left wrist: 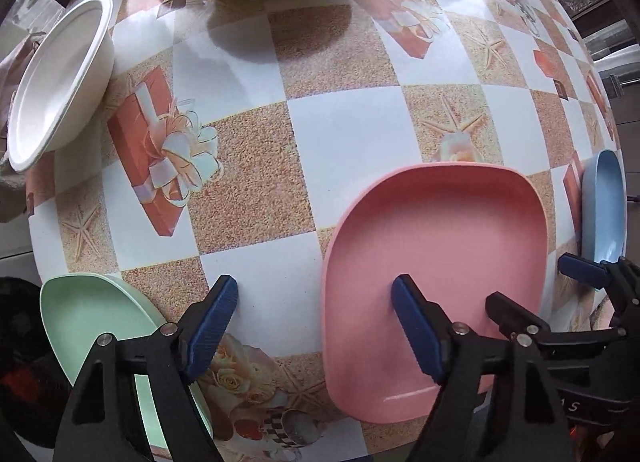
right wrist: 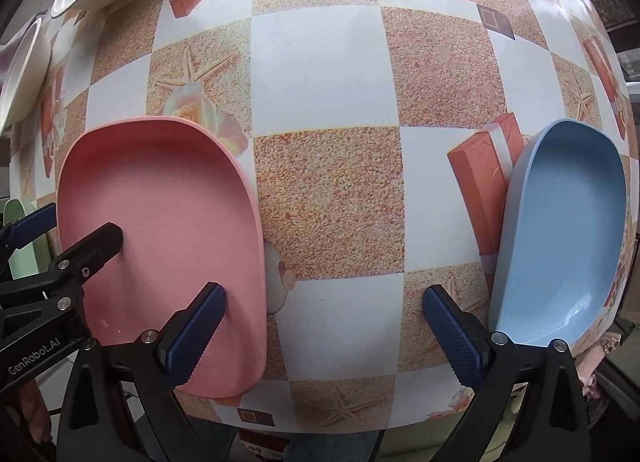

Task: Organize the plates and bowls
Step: 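Lower the right gripper onto the pink plate rim and close it, then lift the pink plate with the right gripper and carry it over the green plate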

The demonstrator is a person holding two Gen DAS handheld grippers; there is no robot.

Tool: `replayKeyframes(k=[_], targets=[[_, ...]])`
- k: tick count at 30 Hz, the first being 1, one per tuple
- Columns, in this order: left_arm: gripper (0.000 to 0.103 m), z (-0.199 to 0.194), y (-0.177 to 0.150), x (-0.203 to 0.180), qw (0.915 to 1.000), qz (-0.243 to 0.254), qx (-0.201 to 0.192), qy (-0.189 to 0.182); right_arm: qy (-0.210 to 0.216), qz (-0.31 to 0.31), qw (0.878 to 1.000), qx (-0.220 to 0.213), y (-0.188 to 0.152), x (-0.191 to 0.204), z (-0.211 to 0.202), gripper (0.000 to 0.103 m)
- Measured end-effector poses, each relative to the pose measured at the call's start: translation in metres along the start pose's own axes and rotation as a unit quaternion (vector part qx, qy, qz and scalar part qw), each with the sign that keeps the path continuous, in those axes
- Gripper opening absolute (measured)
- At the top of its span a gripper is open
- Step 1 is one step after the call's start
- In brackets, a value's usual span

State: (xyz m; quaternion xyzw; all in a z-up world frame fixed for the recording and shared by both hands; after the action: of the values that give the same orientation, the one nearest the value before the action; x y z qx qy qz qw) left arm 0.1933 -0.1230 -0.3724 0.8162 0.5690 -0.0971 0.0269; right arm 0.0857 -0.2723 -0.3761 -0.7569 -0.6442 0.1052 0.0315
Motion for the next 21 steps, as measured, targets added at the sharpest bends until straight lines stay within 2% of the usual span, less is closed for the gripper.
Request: replayKeyframes(k=[1, 2, 3, 4, 5, 7, 9, 12, 18, 21], targets=[[0.068, -0.003, -0.002, -0.004, 1.0000, 0.005, -0.002, -0.002, 0.003, -0.016, 1.000, -0.006, -0.002, 0.009, -0.003, 0.090], [0.062, -0.004, -0.001, -0.008, 0.9999, 0.012, -0.003, -0.005, 0.003, -0.031, 0.999, -0.013, -0.004, 0.017, -0.007, 0.083], [0.050, -0.008, -0.001, -0.014, 0.9997, 0.023, -0.002, -0.008, 0.006, -0.047, 0.999, -0.021, -0.006, 0.026, -0.011, 0.072], [0.040, -0.009, 0.000, -0.019, 0.9993, 0.037, 0.002, -0.011, 0.012, -0.059, 0.998, -0.026, -0.008, 0.035, -0.014, 0.065], [0.040, -0.008, 0.000, -0.022, 0.9987, 0.051, 0.009, 0.000, 0.015, -0.065, 0.997, -0.031, -0.010, 0.041, -0.018, 0.052], [0.040, -0.011, 0.002, -0.020, 0.9978, 0.064, 0.010, 0.013, 0.002, -0.057, 0.998, -0.029, -0.014, 0.041, -0.017, 0.045], [0.039, -0.012, 0.004, -0.013, 0.9983, 0.054, 0.020, 0.006, 0.021, -0.033, 0.999, -0.018, -0.018, 0.035, -0.017, 0.021], [0.034, -0.018, -0.003, 0.000, 0.9984, 0.048, 0.030, 0.003, 0.102, 0.030, 0.994, 0.025, -0.027, 0.026, -0.007, 0.012], [0.032, -0.035, -0.009, 0.000, 0.9948, 0.095, 0.026, 0.025, 0.112, 0.038, 0.992, 0.037, -0.061, 0.040, -0.007, 0.012], [0.032, -0.043, -0.014, 0.003, 0.9956, 0.089, 0.027, 0.008, 0.126, 0.041, 0.990, 0.043, -0.073, 0.046, -0.008, 0.012]])
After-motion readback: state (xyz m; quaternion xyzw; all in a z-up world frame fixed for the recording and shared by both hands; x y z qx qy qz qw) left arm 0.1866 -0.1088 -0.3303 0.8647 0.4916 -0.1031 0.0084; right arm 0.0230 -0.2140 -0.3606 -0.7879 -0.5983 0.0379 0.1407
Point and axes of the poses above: each gripper's, at about its wrist camera, not at the fingertips, and z roughly the way its jaws point, x to its left, y to its top, the point moved 10 cm from there along z, roughly the way its jaws point, and after that the axes turned 8 degrees about -y, right-handed, at the moved point
